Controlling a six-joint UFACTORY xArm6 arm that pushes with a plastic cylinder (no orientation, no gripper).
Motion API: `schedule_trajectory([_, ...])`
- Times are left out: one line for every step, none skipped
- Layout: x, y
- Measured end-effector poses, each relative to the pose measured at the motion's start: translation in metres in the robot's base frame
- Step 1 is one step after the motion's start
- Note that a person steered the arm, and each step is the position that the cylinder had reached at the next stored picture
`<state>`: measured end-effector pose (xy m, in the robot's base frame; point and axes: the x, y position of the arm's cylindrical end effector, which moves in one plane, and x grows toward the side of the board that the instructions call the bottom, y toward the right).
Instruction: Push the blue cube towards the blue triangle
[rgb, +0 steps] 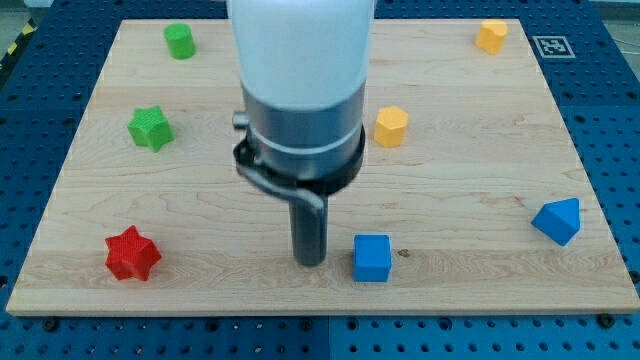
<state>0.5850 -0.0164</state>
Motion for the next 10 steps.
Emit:
schedule_trajectory([0.016, 0.018])
schedule_trajectory([0.019, 0.035])
schedule_trajectory([0.018, 0.043])
schedule_trajectory([0.017, 0.053])
schedule_trajectory([0.009, 0.053])
schedule_trajectory([-0.012, 0.052])
schedule_trajectory([-0.012, 0.052])
schedule_trajectory([-0.017, 0.062])
schedule_trajectory([-0.018, 0.067])
schedule_trajectory([-0.022, 0.073])
